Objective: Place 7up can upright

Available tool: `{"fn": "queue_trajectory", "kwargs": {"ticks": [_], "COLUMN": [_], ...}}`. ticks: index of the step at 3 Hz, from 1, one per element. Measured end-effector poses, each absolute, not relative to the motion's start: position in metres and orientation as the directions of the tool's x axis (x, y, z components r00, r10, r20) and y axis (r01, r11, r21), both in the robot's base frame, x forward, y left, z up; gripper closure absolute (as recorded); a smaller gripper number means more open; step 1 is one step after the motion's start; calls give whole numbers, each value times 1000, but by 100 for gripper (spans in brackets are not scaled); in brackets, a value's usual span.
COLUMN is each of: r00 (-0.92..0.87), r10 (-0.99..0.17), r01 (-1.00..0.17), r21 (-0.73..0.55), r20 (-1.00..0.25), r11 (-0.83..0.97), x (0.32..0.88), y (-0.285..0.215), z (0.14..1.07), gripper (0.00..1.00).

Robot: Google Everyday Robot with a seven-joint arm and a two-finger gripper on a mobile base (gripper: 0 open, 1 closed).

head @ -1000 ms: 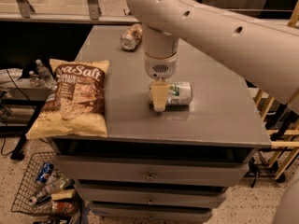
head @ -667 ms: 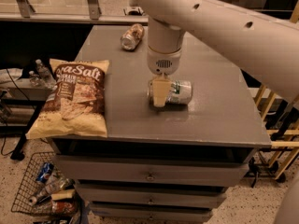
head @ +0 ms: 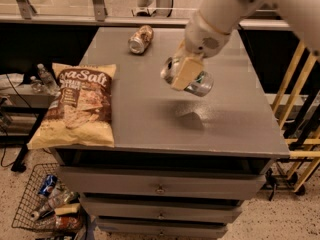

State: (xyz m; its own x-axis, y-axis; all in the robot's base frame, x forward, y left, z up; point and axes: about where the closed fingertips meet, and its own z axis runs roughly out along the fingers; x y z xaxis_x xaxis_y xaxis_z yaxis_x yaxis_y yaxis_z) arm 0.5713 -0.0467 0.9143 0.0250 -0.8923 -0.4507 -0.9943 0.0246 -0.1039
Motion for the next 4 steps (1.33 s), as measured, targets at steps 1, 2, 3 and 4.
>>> {"fn": "queue_trajectory", "kwargs": {"ticks": [1,2,3,4], "r00": [36,-4,-34,-49], "r10": [-745,-541,-327,-180], "r01": [-993,-994,-989,-978], "r21": [-108,-57,-15,11], "r20": [-667,-841,-944,-982], "r11": [49,96,147,208], "x": [572,566,560,560], "y": [-59,-62,-63,-64], "z": [928,941,957,960], "gripper": [100,100,100,100]}}
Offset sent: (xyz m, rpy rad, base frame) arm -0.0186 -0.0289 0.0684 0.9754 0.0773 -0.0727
